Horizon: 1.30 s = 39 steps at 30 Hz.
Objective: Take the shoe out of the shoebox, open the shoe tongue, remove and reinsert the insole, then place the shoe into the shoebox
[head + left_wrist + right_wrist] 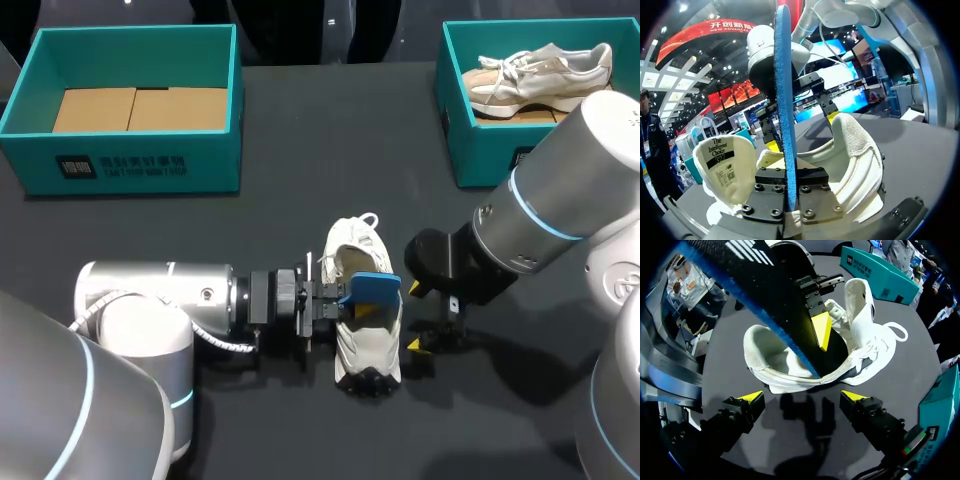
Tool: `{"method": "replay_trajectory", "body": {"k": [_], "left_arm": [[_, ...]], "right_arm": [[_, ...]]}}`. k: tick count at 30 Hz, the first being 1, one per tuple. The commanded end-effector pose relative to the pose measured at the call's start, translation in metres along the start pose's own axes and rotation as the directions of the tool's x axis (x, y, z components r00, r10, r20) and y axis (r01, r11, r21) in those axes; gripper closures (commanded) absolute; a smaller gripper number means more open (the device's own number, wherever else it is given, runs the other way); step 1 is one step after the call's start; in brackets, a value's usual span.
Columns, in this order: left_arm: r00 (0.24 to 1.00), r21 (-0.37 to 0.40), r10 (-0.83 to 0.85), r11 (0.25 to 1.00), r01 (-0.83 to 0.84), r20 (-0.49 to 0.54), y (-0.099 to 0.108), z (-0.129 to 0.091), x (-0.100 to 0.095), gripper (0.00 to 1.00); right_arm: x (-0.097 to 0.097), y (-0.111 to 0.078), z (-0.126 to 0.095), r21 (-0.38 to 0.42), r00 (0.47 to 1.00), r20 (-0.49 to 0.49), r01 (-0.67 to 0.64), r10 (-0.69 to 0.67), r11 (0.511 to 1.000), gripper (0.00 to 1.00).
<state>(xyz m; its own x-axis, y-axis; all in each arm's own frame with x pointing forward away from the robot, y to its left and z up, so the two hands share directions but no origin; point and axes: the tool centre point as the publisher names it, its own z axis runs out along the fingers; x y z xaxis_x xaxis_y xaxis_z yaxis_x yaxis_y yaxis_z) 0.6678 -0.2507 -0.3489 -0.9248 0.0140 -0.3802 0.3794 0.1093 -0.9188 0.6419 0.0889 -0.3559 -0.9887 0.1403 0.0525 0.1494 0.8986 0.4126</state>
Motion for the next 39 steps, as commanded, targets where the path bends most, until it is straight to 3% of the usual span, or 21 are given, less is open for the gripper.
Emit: {"method": "replay_trajectory", "body": {"k": [1,3,5,10,24,27,30,31,33,39], "left_arm": [[1.0,-0.007,-0.005,1.0,0.005,-0.002,0.003,0.004,0.0,1.0],[1.0,-0.004,-0.011,1.0,0.011,0.0,0.001,0.003,0.0,0.96],[1.0,-0.001,-0.012,1.0,0.012,0.001,-0.001,0.002,0.0,0.79],[1.0,0.012,-0.004,1.0,0.004,0.003,-0.011,0.0,-0.001,0.61],[0.997,0.019,0.073,0.997,-0.073,-0.003,-0.049,-0.003,0.002,0.55],[0.997,0.004,0.082,0.997,-0.082,-0.012,-0.055,-0.002,0.004,0.55],[0.994,-0.013,0.108,0.994,-0.108,-0.028,-0.059,-0.001,0.007,0.62],[0.993,-0.014,0.11,0.994,-0.11,-0.031,-0.059,-0.001,0.008,0.67],[0.99,-0.023,0.136,0.99,-0.137,-0.045,-0.058,0.0,0.011,1.0],[0.982,-0.03,0.177,0.983,-0.179,-0.062,-0.043,0.001,0.013,1.0]], "right_arm": [[0.001,-0.001,0.001,-0.001,1.0,0.002,0.001,-0.001,1.0,0.0],[0.001,-0.001,0.001,-0.001,1.0,0.002,0.001,-0.001,1.0,0.0],[0.001,-0.001,0.001,-0.001,1.0,0.002,0.001,-0.001,1.0,0.0],[0.001,-0.001,0.001,-0.001,1.0,0.002,0.001,-0.001,1.0,0.0],[0.001,-0.001,0.001,-0.001,1.0,0.002,0.001,-0.001,1.0,0.0],[0.001,-0.001,0.001,-0.001,1.0,0.002,0.001,-0.001,1.0,0.0],[0.001,-0.001,0.001,-0.001,1.0,0.002,0.001,-0.001,1.0,0.0],[0.001,-0.001,0.001,-0.001,1.0,0.002,0.001,-0.001,1.0,0.0],[0.001,-0.001,0.001,-0.001,1.0,0.002,0.001,-0.001,1.0,0.0],[0.001,-0.001,0.001,-0.001,1.0,0.002,0.001,-0.001,1.0,0.0]]}}
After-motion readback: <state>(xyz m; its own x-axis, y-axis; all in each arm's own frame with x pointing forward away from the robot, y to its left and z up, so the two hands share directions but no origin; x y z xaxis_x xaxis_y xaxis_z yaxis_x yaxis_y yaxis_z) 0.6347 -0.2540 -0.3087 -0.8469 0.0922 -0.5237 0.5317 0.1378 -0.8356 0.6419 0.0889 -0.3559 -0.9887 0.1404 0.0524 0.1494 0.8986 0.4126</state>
